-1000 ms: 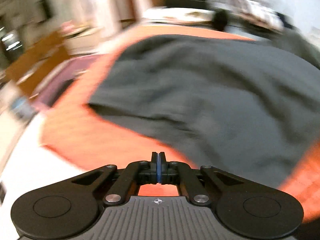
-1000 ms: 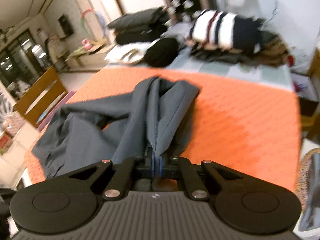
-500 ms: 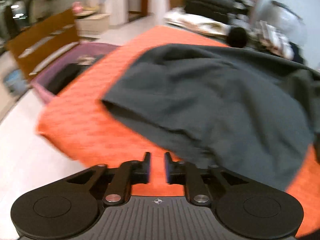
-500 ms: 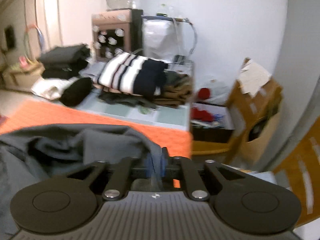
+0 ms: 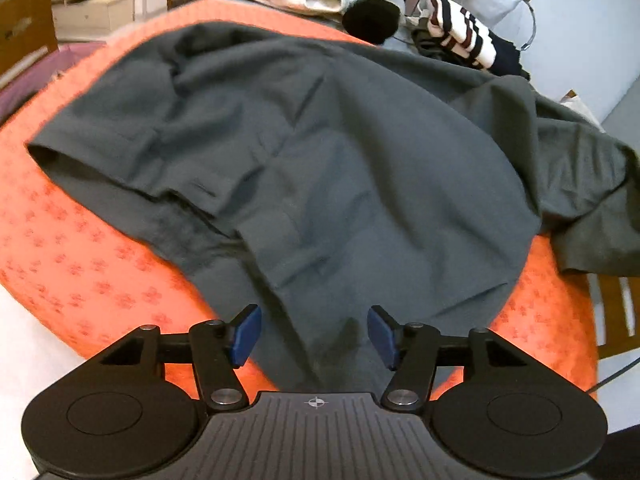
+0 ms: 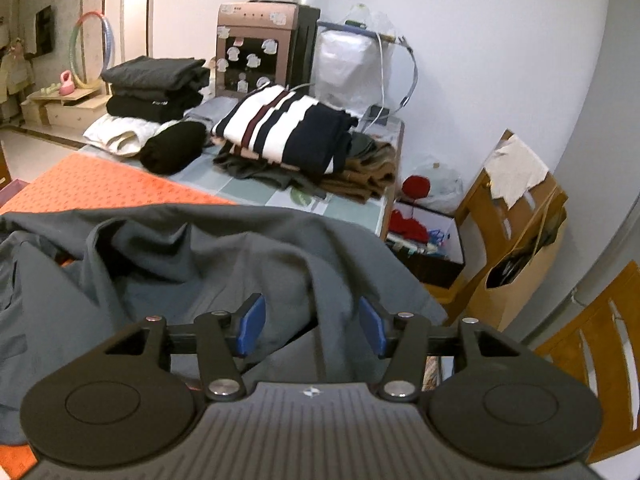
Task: Fold clothes
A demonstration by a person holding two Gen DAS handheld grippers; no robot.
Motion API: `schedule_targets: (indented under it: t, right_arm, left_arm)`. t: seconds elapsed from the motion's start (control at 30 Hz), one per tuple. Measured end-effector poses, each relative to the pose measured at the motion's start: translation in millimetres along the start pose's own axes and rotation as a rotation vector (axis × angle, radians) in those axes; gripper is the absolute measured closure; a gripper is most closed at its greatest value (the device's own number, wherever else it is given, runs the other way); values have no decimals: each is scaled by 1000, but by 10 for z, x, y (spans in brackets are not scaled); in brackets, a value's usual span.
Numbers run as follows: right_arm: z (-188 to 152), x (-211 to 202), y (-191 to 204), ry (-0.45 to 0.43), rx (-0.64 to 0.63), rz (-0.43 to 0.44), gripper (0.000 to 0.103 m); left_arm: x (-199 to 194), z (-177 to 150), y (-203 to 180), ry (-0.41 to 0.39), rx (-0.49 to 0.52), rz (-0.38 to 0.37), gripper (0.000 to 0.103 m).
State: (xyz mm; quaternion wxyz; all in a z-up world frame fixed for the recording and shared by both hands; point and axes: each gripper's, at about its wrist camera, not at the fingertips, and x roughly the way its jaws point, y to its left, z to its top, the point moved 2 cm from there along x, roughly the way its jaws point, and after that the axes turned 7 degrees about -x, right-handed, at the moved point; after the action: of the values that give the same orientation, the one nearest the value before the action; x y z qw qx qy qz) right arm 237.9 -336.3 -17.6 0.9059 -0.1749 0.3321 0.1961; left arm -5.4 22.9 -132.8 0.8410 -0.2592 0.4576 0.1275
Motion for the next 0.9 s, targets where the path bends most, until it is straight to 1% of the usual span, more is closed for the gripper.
schedule_targets:
  t: [0.13, 0.17, 0.2, 0.23, 0.27, 0.3, 0.4, 0.47, 0.57, 0.63, 0.7, 0.73, 0.9]
  right_arm:
    - [-93, -21, 73, 23, -5, 27, 42]
    - [-113, -24, 94, 27, -5, 32, 42]
    - [-127, -31, 112, 29, -4, 37, 42]
    - [-140, -34, 132, 31, -5, 43, 42]
    - [-153, -37, 151, 32, -6, 50, 42]
    - [-162, -37, 169, 33, -7, 57, 42]
    - [-178, -24, 234, 38, -19, 85, 42]
    - [-186, -4, 291, 43, -33, 113, 42]
    - [-211, 49, 418, 57, -66, 178, 42]
    - [-234, 123, 545, 70, -100, 218, 39]
    - [-252, 211, 672, 84, -128, 255, 39]
    - [-250, 263, 713, 90, -122, 269, 39]
    - [-181, 494, 797, 88, 5, 303, 39]
  left_arm:
    - [78, -31, -93, 13, -5, -58, 46]
    - [91, -42, -120, 10, -4, -58, 46]
    - [104, -53, -148, 7, -2, -57, 58]
    - [113, -59, -162, 6, -2, -58, 73]
    - [121, -65, -175, 6, -2, -59, 82]
    - [105, -58, -177, -12, -6, -55, 93]
    - [-12, -26, -193, -94, 10, 3, 94]
    - [-106, 46, -122, -145, -12, 60, 95]
    - [-273, 220, 87, -213, -75, 156, 95]
    - [-402, 357, 281, -260, -113, 225, 95]
    - [-527, 463, 433, -295, -127, 275, 95]
    - [-590, 515, 508, -312, -134, 300, 95]
    - [-893, 753, 828, -387, -171, 409, 95]
